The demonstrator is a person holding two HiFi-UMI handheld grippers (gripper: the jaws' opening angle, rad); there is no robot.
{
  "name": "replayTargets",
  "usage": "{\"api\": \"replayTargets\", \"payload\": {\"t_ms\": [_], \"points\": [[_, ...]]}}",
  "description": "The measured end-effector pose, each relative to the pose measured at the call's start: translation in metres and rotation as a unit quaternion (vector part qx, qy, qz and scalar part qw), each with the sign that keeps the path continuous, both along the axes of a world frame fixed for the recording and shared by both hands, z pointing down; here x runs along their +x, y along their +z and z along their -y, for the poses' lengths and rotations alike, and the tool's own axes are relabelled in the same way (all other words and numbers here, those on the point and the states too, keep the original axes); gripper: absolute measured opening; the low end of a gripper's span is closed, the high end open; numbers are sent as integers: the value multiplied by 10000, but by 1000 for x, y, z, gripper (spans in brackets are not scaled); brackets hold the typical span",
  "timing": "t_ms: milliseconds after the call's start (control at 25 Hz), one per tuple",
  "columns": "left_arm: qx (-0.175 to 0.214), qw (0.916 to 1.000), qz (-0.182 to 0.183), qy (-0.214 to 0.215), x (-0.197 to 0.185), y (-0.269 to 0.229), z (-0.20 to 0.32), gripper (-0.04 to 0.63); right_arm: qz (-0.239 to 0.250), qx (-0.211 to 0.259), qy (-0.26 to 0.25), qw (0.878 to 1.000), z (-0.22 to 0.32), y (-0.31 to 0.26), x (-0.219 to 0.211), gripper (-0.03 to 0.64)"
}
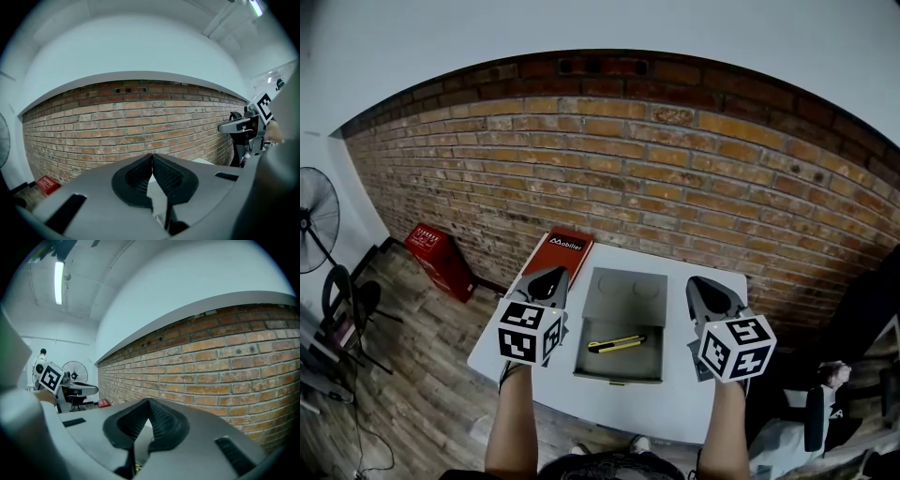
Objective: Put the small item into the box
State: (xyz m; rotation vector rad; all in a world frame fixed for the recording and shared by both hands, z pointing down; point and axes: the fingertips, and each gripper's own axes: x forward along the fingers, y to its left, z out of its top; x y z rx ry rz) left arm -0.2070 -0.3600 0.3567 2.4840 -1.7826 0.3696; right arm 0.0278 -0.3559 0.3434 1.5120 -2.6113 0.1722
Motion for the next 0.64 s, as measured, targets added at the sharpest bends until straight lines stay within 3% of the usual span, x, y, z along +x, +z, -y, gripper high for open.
{"api": "replayTargets", "payload": {"t_ms": [640], "points": [[16, 9998, 205, -9, 3, 2, -2, 28, -163, 52, 61, 9998, -4, -1, 4, 20]]}}
